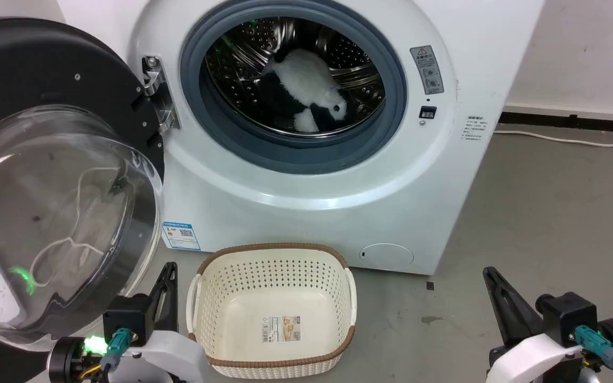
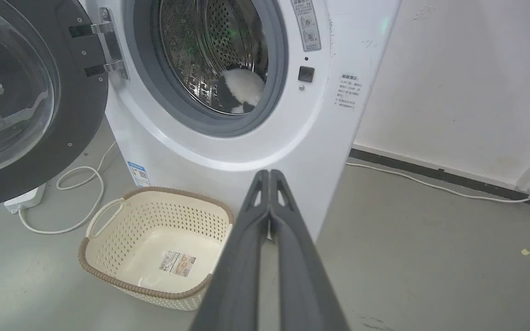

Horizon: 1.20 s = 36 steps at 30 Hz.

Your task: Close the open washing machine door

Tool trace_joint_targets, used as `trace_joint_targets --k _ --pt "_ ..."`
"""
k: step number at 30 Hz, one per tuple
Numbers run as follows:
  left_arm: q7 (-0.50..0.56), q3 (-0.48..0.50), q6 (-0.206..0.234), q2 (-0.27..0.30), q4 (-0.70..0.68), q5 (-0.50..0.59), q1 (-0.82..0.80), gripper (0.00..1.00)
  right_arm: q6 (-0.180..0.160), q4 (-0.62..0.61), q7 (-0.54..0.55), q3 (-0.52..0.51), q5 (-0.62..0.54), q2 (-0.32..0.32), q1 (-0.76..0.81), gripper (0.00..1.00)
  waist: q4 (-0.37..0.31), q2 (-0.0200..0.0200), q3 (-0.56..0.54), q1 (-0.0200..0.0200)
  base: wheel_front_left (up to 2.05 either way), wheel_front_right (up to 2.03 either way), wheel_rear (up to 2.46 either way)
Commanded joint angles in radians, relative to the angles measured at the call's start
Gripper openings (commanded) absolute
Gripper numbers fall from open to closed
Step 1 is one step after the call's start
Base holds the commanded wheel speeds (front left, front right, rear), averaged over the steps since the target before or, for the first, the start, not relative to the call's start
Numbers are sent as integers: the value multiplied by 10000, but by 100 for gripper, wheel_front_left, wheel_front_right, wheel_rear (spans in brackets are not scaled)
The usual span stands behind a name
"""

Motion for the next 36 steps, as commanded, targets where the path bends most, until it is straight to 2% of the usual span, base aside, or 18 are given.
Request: trace_joint_targets --k 1,35,36 --pt "3 11 -43 1 -39 28 41 0 8 -45 12 -1 -49 41 -137 0 0 0 0 0 0 0 0" --pt "3 11 -43 1 -39 28 41 0 8 -45 12 -1 -49 42 -137 0 0 0 0 0 0 0 0" --pt "-2 3 2 0 -1 1 0 100 0 0 -1 4 2 0 0 100 0 0 0 0 0 0 0"
